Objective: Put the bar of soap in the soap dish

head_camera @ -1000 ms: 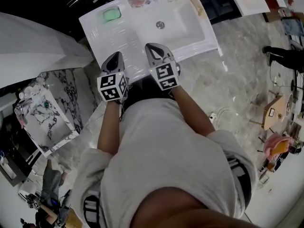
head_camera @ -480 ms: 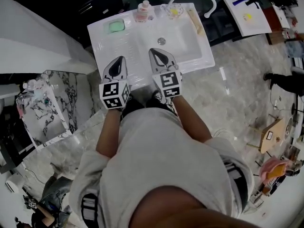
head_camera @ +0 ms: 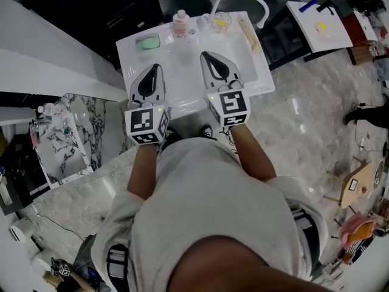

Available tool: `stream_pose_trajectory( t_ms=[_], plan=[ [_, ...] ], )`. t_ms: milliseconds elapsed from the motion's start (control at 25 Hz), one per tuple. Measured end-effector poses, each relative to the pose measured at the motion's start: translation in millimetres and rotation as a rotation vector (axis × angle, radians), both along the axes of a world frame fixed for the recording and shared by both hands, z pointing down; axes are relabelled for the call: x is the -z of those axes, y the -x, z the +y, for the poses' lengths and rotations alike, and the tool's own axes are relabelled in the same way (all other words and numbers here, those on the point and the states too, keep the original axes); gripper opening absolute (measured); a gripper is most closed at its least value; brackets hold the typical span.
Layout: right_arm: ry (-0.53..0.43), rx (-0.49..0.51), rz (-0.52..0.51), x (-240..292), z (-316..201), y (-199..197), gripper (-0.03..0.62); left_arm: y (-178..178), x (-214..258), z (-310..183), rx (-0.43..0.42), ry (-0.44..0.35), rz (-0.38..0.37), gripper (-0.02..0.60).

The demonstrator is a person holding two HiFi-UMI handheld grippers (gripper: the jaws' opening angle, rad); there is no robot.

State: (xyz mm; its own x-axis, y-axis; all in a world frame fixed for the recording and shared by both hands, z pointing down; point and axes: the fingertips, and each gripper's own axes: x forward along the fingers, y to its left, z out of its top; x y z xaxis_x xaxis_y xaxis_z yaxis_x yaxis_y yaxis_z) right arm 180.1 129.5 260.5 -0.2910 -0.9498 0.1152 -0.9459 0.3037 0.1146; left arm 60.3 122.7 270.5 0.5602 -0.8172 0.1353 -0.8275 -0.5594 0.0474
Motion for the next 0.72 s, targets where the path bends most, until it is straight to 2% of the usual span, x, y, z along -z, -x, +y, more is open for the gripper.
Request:
stream_pose_trajectory(
  t_ms=[200,560,720],
  plan=[
    [-0.042,-0.011,-0.009,13,0,-12,0.0,-8,15,1,0.009,-0.035,0.001,0.018],
    [-0.081,0.02,-0.004,29,1,-8,0.0,-8,39,1,0.011,-0.081,0.021,0.018],
    [-0.063,0.017,0.005,28,2,-2,0.0,-1,38,2,0.013,-0.081,0.017,0.018]
  ],
)
